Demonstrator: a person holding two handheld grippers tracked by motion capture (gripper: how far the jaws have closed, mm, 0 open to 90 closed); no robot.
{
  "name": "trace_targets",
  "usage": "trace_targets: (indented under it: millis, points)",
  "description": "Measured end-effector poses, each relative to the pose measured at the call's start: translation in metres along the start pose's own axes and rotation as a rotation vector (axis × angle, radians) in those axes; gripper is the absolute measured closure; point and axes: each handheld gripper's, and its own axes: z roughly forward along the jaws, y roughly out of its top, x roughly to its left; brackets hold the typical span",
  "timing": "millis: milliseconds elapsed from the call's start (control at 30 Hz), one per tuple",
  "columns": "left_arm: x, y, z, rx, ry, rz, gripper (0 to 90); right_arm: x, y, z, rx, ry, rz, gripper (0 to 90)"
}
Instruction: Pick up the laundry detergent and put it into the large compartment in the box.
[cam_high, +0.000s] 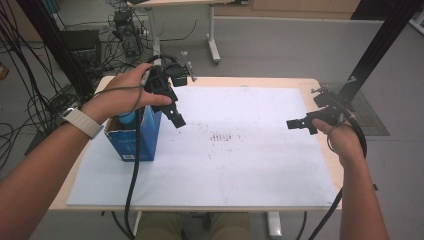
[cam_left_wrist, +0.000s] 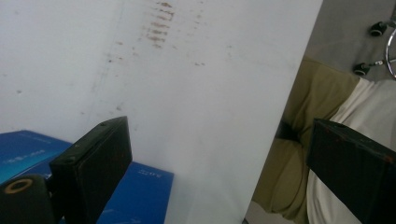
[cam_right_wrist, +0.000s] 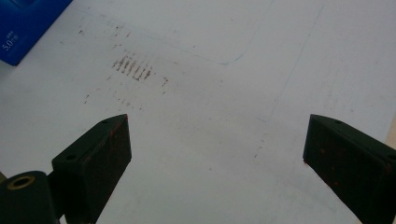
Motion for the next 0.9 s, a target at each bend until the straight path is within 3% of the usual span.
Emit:
trace_targets:
  millis: [267,900]
  points:
    - [-0.003,0.001,0.010,0.004,-0.026,0.044,7.4,0.000,0.001,0.004,0.006,0.004,-0.001,7.7]
    - [-0.006,0.001,0.016,0.014,-0.018,0.046,7.5,0.003,0.007,0.011,0.014,0.016,-0.015,7.6]
